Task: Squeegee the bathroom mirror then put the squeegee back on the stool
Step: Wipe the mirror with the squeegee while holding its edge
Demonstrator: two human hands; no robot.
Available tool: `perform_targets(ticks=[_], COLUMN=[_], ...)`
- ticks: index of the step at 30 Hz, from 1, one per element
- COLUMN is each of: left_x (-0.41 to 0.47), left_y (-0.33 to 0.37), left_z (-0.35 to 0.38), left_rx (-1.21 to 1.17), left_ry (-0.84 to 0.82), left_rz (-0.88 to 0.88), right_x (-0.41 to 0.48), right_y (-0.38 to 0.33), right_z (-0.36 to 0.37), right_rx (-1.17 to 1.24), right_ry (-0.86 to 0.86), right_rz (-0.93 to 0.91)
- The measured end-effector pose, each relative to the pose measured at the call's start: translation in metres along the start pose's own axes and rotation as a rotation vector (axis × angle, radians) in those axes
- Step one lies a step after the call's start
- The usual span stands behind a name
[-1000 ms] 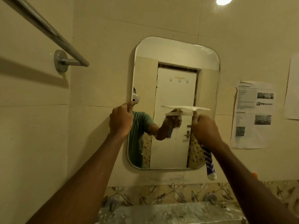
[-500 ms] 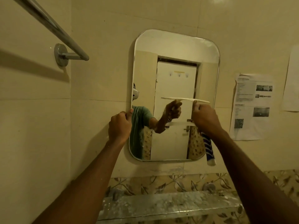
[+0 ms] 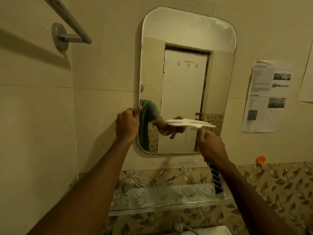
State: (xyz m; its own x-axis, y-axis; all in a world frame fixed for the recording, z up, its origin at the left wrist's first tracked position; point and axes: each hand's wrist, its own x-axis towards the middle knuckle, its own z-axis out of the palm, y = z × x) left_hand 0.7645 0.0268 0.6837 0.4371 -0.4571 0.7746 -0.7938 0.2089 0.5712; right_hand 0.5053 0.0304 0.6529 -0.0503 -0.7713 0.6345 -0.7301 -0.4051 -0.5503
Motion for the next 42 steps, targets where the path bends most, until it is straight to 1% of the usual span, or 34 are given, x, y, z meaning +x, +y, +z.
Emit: perform_targets(ticks=[4, 6, 12, 16, 18, 22, 25, 28, 31, 34, 39, 42], left_x=[0.0, -0.001, -0.001, -0.002, -0.002, -0.001, -0.001, 0.0, -0.001, -0.001, -0.001, -0.002], left_y=[-0.002, -0.002, -0.006, -0.005, -0.005, -0.007, -0.007, -0.007, -0.006, -0.005, -0.004, -0.005], left_z=[0.002, 0.004, 0.008, 0.008, 0.009, 0.01, 0.011, 0.012, 0.011, 0.009, 0.006, 0.006], left_rx=[-0.009, -0.016, -0.02, -0.031, -0.028, -0.025, -0.011, -0.005, -0.005, -0.023, -0.012, -0.006], left_ry=[0.0, 0.013, 0.042, 0.041, 0.036, 0.052, 0.057, 0.071, 0.066, 0.039, 0.031, 0.043], left_rz=[-0.008, -0.009, 0.003, 0.002, -0.003, -0.006, -0.011, 0.002, 0.015, 0.0, -0.001, 0.006], right_x=[0.029, 0.03, -0.034, -0.052, -0.046, -0.012, -0.001, -0.024, -0.058, -0.076, -0.048, -0.03], right_y=[-0.018, -0.016, 0.034, 0.049, 0.047, 0.027, 0.02, 0.038, 0.063, 0.075, 0.051, 0.039], right_z=[-0.025, -0.022, 0.036, 0.049, 0.043, 0.018, 0.015, 0.036, 0.058, 0.066, 0.047, 0.041], right_rx=[0.064, 0.064, 0.006, -0.053, -0.051, 0.012, -0.003, -0.053, -0.027, -0.056, -0.01, 0.031], right_ry=[0.076, 0.069, 0.048, -0.008, 0.001, 0.092, 0.118, 0.123, 0.075, 0.029, 0.13, 0.151], right_rz=[-0.077, -0.091, 0.016, 0.059, 0.035, -0.034, -0.044, -0.043, 0.019, 0.026, -0.012, -0.038])
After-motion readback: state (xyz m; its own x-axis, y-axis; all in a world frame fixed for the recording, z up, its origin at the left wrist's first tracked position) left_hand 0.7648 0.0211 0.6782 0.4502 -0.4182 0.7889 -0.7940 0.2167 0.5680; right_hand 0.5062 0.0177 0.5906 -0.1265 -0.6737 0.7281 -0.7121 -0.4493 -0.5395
